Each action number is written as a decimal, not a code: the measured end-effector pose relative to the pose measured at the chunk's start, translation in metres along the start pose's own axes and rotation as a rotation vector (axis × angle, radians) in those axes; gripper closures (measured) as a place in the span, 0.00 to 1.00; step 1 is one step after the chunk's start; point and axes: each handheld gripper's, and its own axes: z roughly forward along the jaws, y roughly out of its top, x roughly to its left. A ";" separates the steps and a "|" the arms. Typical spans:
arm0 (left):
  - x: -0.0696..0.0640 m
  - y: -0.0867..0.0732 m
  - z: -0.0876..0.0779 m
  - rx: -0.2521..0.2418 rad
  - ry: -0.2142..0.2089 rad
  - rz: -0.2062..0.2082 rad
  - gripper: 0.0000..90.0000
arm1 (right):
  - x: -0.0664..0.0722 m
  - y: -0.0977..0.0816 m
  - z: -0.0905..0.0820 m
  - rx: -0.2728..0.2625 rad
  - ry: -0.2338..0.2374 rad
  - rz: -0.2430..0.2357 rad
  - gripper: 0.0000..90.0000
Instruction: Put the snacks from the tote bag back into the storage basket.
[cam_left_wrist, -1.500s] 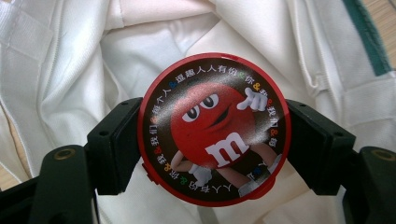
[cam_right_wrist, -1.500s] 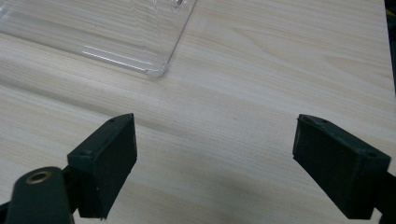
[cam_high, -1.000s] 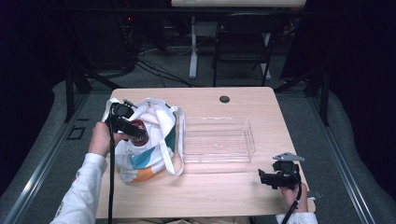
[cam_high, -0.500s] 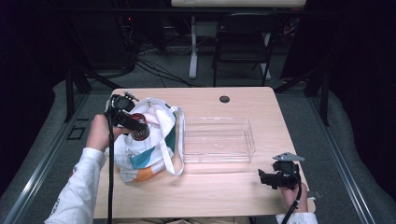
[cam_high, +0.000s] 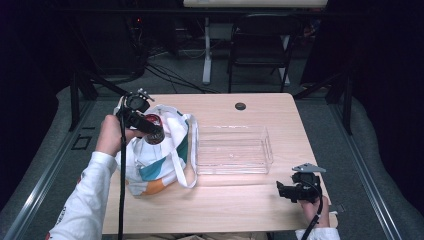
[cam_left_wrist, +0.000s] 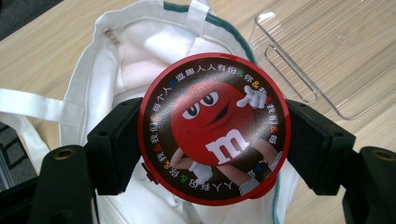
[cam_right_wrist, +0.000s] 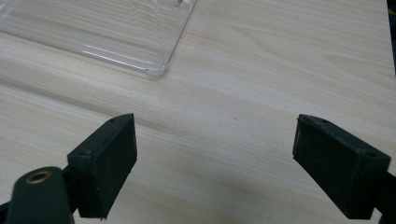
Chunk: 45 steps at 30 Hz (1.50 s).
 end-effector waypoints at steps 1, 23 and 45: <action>-0.001 0.001 0.000 0.000 -0.001 0.005 0.29 | 0.000 0.000 0.000 0.000 0.000 0.000 0.15; -0.029 0.037 0.002 -0.019 -0.033 0.070 0.29 | 0.000 0.000 0.000 -0.001 -0.002 0.002 0.15; -0.061 0.064 0.014 -0.007 -0.063 0.135 0.29 | 0.000 0.000 0.000 -0.004 -0.001 -0.001 0.15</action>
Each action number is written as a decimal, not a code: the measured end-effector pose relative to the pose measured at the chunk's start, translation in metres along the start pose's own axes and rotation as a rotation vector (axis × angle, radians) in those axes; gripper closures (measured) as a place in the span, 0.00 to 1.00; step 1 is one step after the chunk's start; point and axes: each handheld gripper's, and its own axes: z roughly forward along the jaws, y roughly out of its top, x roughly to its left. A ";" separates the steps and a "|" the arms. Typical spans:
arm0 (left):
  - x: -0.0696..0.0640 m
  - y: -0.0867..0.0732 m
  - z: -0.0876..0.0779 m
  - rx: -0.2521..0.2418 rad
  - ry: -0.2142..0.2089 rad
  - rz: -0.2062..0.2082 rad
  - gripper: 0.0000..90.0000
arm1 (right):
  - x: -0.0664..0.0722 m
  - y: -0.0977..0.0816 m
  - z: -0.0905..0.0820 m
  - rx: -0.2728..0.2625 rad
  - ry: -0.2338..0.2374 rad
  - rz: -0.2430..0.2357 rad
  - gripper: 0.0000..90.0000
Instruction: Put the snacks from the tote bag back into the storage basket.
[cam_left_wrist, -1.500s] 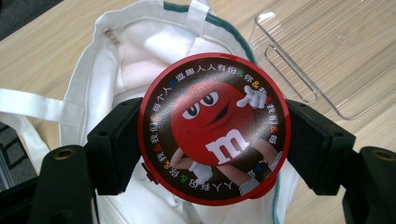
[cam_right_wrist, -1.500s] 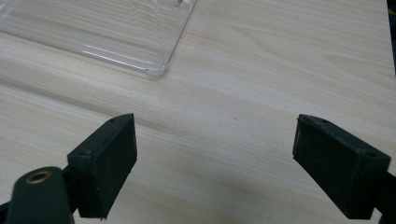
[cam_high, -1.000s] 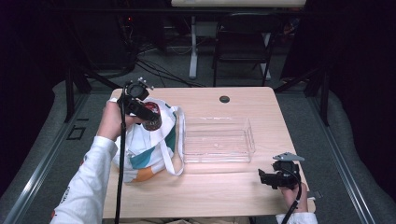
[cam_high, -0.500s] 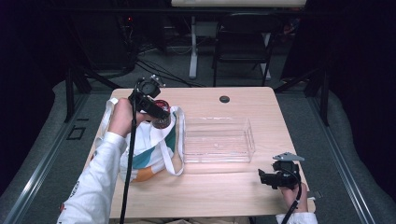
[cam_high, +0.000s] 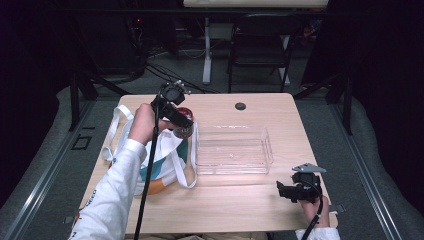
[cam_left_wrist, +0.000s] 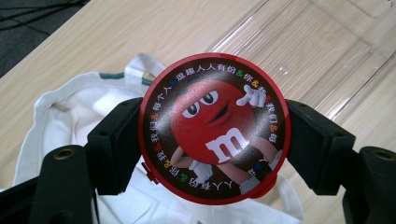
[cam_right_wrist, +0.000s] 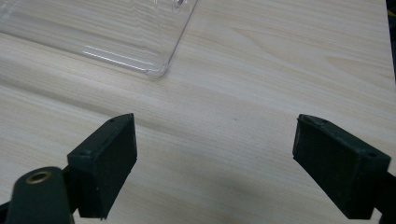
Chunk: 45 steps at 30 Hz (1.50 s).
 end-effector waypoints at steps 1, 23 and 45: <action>-0.001 0.001 0.001 0.002 -0.003 0.002 0.29 | 0.000 0.000 0.000 -0.002 0.001 0.001 0.15; -0.029 0.019 0.032 0.002 -0.085 0.037 0.29 | 0.000 0.000 0.000 -0.002 0.007 0.000 0.15; -0.048 0.009 0.074 0.026 -0.132 0.009 0.29 | 0.001 0.000 0.000 -0.003 0.009 -0.001 0.15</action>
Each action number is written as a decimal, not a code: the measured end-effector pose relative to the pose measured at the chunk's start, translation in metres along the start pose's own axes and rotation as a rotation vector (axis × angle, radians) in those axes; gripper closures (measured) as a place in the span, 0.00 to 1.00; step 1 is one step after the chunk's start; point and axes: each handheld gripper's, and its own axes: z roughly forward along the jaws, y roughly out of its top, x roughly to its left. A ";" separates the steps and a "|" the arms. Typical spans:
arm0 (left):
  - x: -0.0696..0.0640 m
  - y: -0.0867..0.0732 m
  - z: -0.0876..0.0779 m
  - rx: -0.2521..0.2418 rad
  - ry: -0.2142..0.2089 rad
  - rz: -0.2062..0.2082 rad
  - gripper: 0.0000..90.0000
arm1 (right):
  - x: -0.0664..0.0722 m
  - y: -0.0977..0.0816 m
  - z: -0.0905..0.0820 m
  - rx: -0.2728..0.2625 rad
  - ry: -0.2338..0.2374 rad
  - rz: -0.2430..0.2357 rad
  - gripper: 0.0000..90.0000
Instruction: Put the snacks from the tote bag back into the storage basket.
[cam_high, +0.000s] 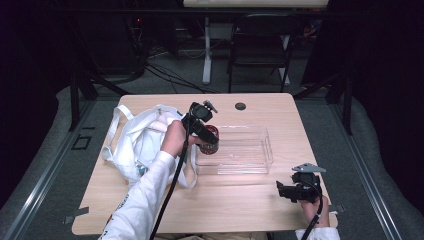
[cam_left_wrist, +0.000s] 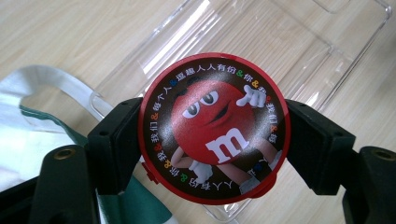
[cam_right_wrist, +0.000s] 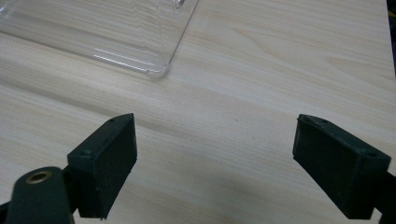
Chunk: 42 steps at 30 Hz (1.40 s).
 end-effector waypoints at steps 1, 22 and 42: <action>0.000 0.000 0.002 0.008 -0.003 0.001 0.29 | 0.000 0.000 0.000 0.001 0.000 -0.001 0.15; 0.001 -0.021 0.040 0.046 -0.026 -0.060 0.29 | 0.001 0.000 0.000 0.002 -0.003 -0.006 0.15; -0.007 -0.033 0.067 0.103 0.006 -0.055 0.29 | 0.001 0.000 0.000 0.001 -0.002 -0.007 0.15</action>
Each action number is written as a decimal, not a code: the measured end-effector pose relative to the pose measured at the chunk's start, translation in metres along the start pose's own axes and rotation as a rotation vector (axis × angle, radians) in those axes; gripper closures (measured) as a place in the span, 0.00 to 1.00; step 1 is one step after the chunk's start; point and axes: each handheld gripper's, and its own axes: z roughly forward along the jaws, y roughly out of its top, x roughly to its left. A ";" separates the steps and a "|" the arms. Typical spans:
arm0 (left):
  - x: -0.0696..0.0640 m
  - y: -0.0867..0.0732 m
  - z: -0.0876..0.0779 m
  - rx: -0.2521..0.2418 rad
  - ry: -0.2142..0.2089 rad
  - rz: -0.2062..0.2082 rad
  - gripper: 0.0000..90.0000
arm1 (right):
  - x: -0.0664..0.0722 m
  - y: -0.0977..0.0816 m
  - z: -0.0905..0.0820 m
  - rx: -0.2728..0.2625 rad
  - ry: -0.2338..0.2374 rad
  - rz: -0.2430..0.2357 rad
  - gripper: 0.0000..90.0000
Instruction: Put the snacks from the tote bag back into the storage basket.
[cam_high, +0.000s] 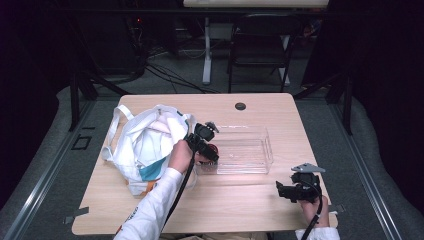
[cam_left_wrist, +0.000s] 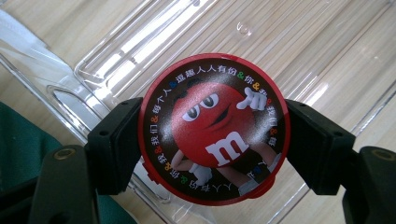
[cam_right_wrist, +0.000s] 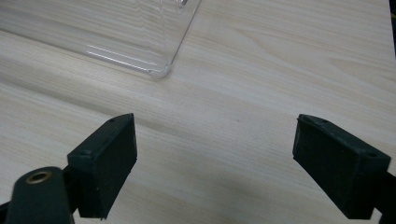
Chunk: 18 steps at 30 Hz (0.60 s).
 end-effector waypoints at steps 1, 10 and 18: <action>0.000 0.000 0.000 -0.002 0.002 -0.001 0.29 | 0.000 0.000 0.000 -0.003 0.000 0.002 0.15; -0.005 0.000 0.001 0.010 0.022 0.019 0.29 | 0.000 0.002 0.003 0.003 0.005 -0.002 0.15; -0.008 0.000 0.001 0.017 0.037 0.024 0.28 | 0.001 0.001 0.001 -0.004 0.008 -0.003 0.15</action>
